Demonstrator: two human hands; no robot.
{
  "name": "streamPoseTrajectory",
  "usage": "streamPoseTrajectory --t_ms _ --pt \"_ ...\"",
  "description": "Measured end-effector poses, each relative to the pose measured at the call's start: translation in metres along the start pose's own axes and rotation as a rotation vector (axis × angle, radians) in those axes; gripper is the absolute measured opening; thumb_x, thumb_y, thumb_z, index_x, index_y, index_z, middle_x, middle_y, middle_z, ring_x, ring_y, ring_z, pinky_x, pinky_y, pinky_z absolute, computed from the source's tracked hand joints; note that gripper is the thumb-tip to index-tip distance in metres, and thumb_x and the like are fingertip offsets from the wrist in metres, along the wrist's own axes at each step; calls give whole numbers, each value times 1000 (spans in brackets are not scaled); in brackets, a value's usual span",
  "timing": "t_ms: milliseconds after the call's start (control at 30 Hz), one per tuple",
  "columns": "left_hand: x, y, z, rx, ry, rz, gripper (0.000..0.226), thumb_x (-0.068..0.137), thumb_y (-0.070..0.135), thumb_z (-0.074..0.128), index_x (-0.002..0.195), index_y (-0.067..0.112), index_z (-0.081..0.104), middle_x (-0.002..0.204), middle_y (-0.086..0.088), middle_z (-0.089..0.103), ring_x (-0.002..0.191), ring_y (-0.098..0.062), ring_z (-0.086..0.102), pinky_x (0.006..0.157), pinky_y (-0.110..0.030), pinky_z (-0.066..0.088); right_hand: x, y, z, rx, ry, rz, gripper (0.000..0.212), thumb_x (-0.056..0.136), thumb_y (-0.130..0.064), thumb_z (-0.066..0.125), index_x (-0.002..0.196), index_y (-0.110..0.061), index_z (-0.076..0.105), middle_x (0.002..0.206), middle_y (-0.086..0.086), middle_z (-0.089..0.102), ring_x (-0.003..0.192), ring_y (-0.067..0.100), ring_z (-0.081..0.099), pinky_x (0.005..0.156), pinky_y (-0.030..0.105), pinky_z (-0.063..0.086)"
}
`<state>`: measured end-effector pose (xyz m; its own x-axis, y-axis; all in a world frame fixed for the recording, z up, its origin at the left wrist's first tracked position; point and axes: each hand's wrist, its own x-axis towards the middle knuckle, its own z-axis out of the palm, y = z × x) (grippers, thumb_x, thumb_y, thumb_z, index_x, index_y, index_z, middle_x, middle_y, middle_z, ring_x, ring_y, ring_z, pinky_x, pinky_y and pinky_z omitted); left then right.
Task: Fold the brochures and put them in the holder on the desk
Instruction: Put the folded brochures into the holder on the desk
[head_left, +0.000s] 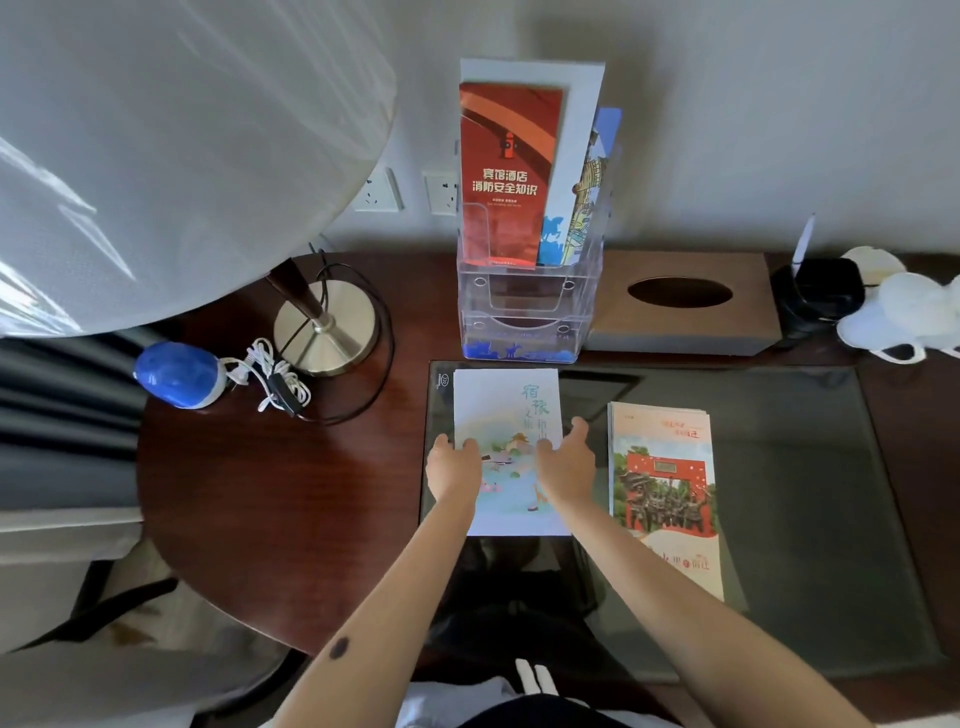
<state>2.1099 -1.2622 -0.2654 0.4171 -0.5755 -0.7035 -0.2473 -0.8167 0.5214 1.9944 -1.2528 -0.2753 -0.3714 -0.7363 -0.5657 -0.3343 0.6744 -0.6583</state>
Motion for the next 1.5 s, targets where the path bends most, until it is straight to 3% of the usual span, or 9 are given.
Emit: streamPoseTrajectory --t_ms 33,100,233,367,567,900,1067,1200,1500 --pt "2 1 -4 -36 -16 -7 22 86 10 44 94 -6 56 89 -26 56 69 -32 51 52 -32 40 3 0 -1 14 16 28 58 91 -5 43 144 -6 19 89 6 57 64 18 56 45 24 39" --pt "9 -1 -9 -98 -81 -22 16 82 6 48 66 6 51 68 -13 50 59 -23 43 52 -25 35 11 3 -6 33 33 82 57 90 -2 43 143 -5 21 87 5 55 58 14 51 43 22 33" --pt "18 -6 -15 -93 -181 -19 23 79 -1 52 82 17 66 93 -11 68 86 -32 65 85 -43 55 23 14 -21 44 -114 198 36 89 -9 52 124 -6 41 109 16 54 82 25 54 59 30 44" --pt "15 -10 -21 -68 -176 47 24 77 1 56 93 14 69 96 -9 70 93 -30 66 85 -45 55 20 27 -31 109 -226 251 34 87 -15 62 116 0 54 109 14 63 76 17 58 54 22 45" --pt "7 7 -30 -88 -197 162 21 77 4 61 92 18 67 95 -3 68 97 -26 64 89 -45 53 25 11 -49 176 -249 195 34 85 -14 66 114 -4 52 111 14 63 101 29 62 89 44 52" --pt "-23 102 -56 -317 -156 593 26 79 -1 64 84 25 65 92 -4 70 91 -27 66 86 -45 54 36 -93 -115 294 -164 -240 26 80 -5 70 99 -8 53 98 0 64 100 24 63 81 45 55" --pt "-37 176 -64 -350 -26 876 23 80 2 67 101 12 66 94 -1 67 85 -14 62 82 -24 51 46 -164 -149 364 -31 -442 23 79 -4 70 90 -12 51 98 1 65 90 17 63 77 37 54" --pt "-43 226 -65 -381 25 973 25 81 1 64 104 8 66 94 2 65 82 -10 58 72 -6 46 55 -205 -168 338 85 -551 27 78 -8 72 98 -7 53 100 2 66 85 13 63 69 30 56" --pt "-17 263 -63 -354 121 1011 28 80 -4 59 106 4 65 95 -2 64 82 -14 58 71 -7 44 77 -233 -160 243 186 -663 28 76 -12 73 94 -2 53 101 6 69 86 17 64 74 37 55"
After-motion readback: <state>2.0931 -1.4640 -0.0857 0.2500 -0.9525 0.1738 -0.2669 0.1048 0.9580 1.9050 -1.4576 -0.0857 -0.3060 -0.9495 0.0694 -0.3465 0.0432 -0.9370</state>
